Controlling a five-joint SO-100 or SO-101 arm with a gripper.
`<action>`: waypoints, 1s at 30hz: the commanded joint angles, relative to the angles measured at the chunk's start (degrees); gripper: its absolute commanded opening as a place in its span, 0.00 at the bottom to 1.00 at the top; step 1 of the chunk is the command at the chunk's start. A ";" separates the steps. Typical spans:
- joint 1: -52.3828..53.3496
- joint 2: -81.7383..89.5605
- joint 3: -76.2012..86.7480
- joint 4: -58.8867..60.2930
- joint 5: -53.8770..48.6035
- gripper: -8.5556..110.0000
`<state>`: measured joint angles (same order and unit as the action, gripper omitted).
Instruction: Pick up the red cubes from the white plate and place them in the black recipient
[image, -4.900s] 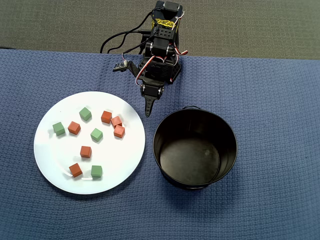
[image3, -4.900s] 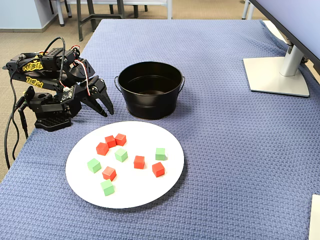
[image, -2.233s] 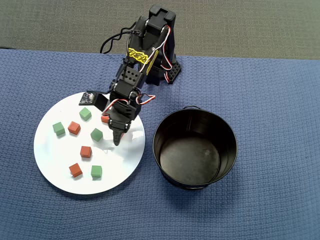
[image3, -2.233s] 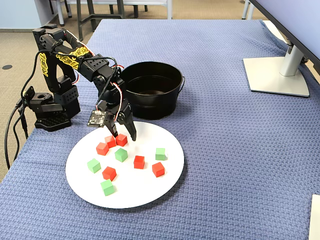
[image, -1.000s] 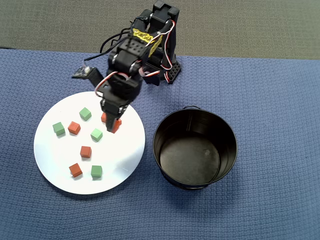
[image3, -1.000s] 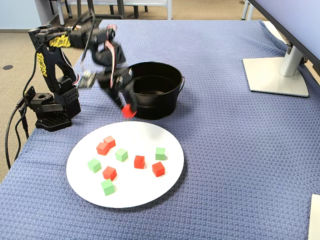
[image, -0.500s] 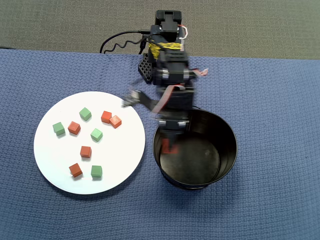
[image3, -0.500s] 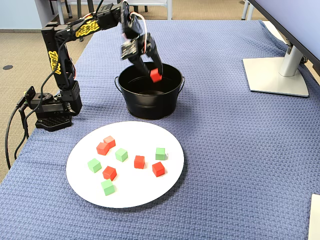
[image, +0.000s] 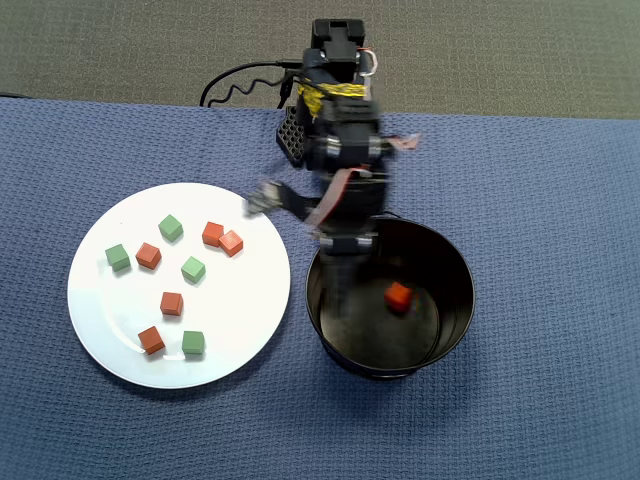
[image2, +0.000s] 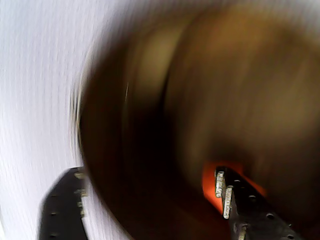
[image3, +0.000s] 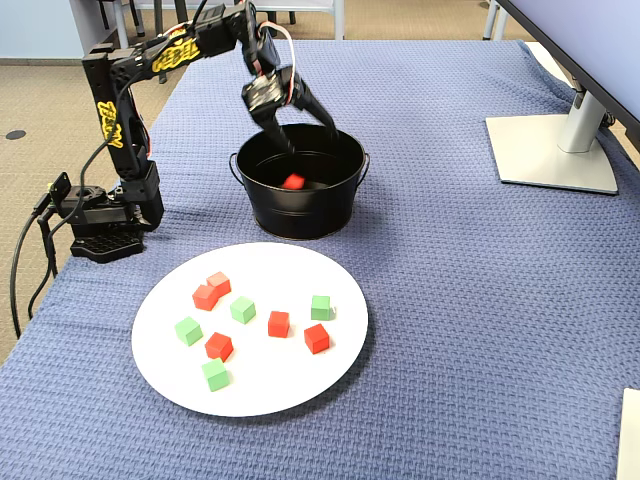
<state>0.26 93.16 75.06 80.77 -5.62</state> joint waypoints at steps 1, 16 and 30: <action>14.77 3.87 2.11 -0.70 -3.25 0.30; 26.46 2.46 25.22 -11.43 -33.57 0.29; 18.98 10.02 37.62 -3.52 -64.95 0.29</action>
<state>20.65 98.79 111.53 73.92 -61.44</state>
